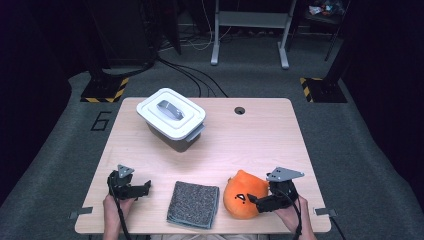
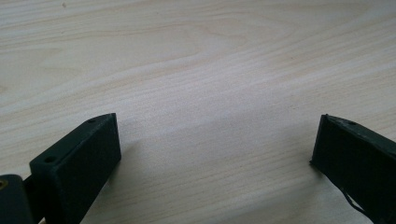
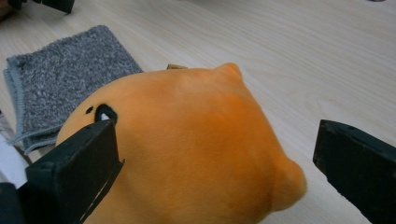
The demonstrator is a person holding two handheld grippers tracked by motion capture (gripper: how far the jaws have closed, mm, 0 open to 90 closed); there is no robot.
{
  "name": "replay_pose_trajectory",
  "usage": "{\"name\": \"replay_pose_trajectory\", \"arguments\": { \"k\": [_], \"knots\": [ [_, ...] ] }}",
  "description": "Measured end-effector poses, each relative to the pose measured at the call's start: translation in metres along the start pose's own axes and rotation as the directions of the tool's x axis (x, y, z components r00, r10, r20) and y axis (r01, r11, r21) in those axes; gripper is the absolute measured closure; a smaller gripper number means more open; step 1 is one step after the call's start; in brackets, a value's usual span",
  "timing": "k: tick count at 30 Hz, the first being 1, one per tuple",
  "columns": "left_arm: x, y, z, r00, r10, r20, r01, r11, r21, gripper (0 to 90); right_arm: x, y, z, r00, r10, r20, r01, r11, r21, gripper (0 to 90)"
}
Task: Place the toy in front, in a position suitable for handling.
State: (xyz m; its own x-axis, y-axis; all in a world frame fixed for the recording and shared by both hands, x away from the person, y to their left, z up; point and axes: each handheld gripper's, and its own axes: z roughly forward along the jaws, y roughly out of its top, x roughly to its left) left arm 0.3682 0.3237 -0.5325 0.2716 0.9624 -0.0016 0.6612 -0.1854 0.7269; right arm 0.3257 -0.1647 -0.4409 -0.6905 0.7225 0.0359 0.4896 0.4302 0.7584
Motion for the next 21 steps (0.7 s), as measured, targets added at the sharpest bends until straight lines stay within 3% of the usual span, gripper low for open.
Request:
{"name": "replay_pose_trajectory", "arguments": {
  "k": [9, 12, 21],
  "knots": [
    [0.0, 0.0, 0.0, 1.0, 0.002, -0.001, -0.002, 1.0, 0.001, 0.8, 0.005, -0.001, 0.008, 0.9994, -0.018, -0.029, 0.019, 0.999, 0.036, 0.0],
    [0.0, 0.0, 0.0, 1.0, 0.0, -0.002, 0.0, 1.0, 0.001, 0.7, 0.005, -0.002, 0.011, 0.9991, -0.004, -0.042, 0.006, 0.999, 0.05, 0.0],
    [0.0, 0.0, 0.0, 1.0, 0.004, -0.003, -0.004, 1.0, 0.001, 0.7, 0.005, -0.007, 0.018, 0.9996, -0.002, -0.029, 0.005, 0.997, 0.077, 0.0]
  ]
}}
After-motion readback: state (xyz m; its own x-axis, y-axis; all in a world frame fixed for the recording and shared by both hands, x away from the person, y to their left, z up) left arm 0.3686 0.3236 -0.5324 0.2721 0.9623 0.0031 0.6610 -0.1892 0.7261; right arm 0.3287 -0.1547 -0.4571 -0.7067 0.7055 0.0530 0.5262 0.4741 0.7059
